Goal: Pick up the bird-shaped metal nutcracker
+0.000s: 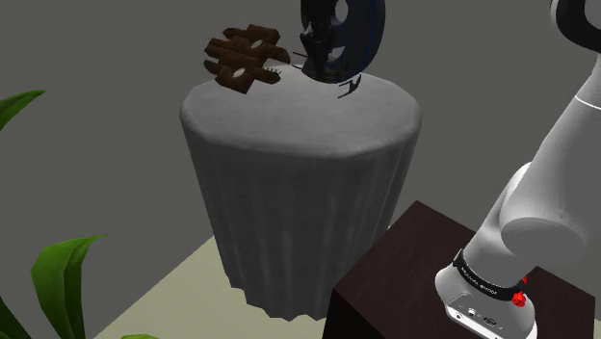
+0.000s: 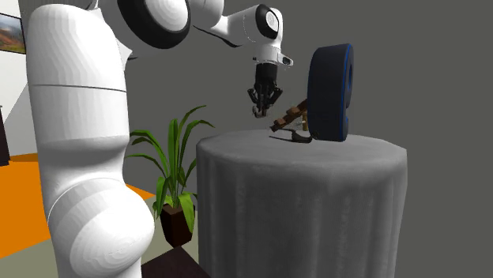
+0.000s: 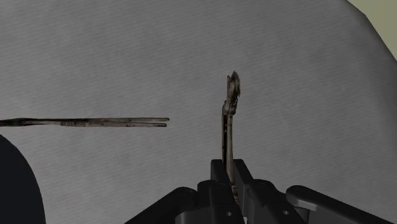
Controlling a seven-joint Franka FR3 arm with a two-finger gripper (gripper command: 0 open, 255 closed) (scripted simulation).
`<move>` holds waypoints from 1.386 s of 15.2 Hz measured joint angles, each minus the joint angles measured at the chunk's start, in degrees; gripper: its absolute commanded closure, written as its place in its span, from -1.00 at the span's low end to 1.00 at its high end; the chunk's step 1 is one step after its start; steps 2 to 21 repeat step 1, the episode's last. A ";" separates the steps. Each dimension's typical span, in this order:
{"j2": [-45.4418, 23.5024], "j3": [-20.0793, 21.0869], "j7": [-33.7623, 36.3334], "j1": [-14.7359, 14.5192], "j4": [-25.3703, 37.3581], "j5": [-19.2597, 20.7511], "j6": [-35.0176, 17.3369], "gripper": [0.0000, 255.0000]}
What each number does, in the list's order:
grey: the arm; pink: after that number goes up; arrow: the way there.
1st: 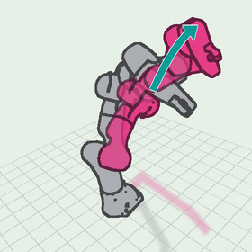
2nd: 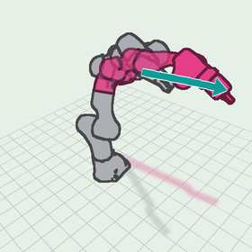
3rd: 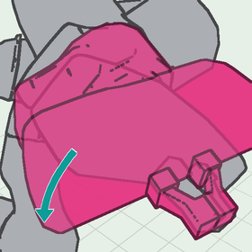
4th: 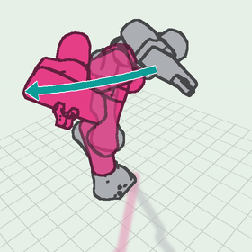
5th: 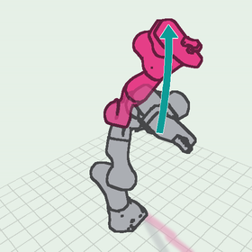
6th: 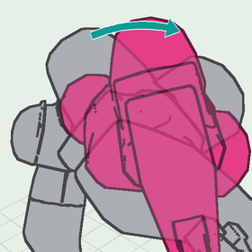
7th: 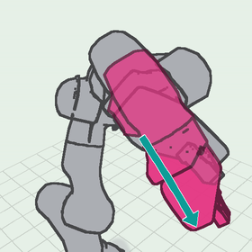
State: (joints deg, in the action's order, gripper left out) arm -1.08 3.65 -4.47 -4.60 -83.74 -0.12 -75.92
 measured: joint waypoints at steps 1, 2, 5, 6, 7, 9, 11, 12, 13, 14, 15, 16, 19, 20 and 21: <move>-0.04 0.04 0.07 -0.04 0.51 -0.01 0.47 1.00; -0.04 0.04 0.07 -0.04 0.51 -0.01 0.47 1.00; -0.04 0.04 0.07 -0.04 0.51 -0.01 0.47 1.00; -0.04 0.04 0.07 -0.04 0.51 -0.01 0.47 1.00; -0.04 0.04 0.07 -0.04 0.51 -0.01 0.47 1.00; -0.04 0.04 0.07 -0.04 0.51 -0.01 0.47 1.00; -0.04 0.04 0.07 -0.04 0.51 -0.01 0.47 1.00; -0.04 0.04 0.07 -0.04 0.51 -0.01 0.47 1.00; -0.04 0.04 0.07 -0.04 0.51 -0.01 0.47 1.00; -0.04 0.04 0.07 -0.04 0.51 -0.01 0.47 1.00; -0.04 0.04 0.07 -0.04 0.51 -0.01 0.47 1.00; -0.04 0.04 0.07 -0.04 0.51 -0.01 0.47 1.00; -0.04 0.04 0.07 -0.04 0.51 -0.01 0.47 1.00; -0.04 0.04 0.07 -0.04 0.51 -0.01 0.47 1.00; -0.04 0.04 0.07 -0.04 0.51 -0.01 0.47 1.00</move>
